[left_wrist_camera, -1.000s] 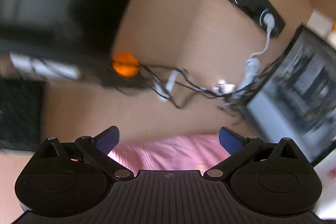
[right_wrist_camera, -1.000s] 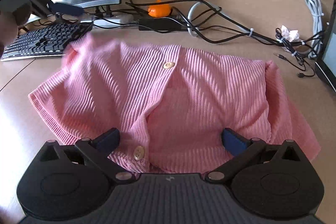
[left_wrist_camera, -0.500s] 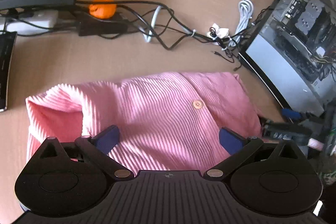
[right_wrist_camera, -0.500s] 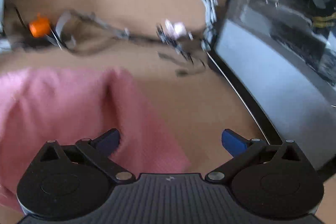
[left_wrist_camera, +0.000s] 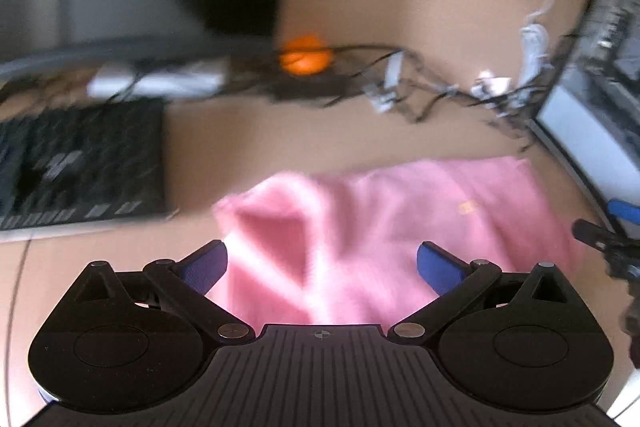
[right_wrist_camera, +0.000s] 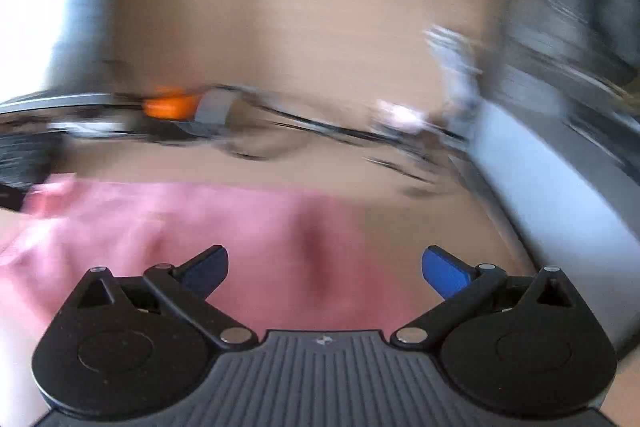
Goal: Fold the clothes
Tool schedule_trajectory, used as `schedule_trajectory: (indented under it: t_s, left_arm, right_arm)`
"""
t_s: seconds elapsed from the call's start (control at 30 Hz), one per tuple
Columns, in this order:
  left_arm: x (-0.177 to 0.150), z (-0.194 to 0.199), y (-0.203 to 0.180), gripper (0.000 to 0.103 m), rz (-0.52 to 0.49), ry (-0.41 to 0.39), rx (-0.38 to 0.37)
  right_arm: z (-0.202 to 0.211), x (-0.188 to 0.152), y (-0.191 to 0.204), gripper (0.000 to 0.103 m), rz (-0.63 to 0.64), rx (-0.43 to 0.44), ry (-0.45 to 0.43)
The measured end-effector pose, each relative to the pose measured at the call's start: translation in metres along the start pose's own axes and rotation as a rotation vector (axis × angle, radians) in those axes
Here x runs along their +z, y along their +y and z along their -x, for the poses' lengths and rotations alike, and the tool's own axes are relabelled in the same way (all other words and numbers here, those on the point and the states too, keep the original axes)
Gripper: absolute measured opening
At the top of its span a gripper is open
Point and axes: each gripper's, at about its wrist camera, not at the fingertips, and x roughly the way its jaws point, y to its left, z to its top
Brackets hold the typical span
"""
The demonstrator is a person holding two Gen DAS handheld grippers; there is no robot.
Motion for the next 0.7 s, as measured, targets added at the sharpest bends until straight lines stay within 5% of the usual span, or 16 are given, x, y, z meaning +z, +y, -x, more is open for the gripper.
schedule_trajectory:
  t_s: [0.17,0.2,0.23,0.27,0.3,0.5,0.7]
  left_arm:
    - [-0.017,0.002,0.025,0.102,0.094,0.039,0.035]
    - [-0.018,0.003,0.026,0.096,0.097,0.038,0.036]
    - [-0.020,0.004,0.027,0.075,0.099,0.040,0.037]
    - [-0.020,0.002,0.028,0.065,0.103,0.052,0.040]
    - [-0.021,-0.001,0.030,0.066,0.116,0.068,0.046]
    - [-0.021,-0.019,0.026,0.080,0.132,0.081,0.089]
    - [-0.017,-0.025,0.020,0.071,0.129,0.073,0.049]
  right_arm:
    - [-0.019,0.000,0.082,0.103,0.185,0.306,0.055]
    - [-0.021,-0.001,0.097,0.103,0.235,0.332,0.050]
    - [-0.023,-0.002,0.111,0.103,0.283,0.351,0.041]
    - [-0.025,-0.002,0.122,0.103,0.316,0.369,0.038]
    - [-0.030,0.000,0.129,0.103,0.337,0.386,0.039]
    - [-0.047,-0.005,0.159,0.103,0.432,0.387,0.064]
    - [-0.054,-0.009,0.168,0.097,0.444,0.351,0.091]
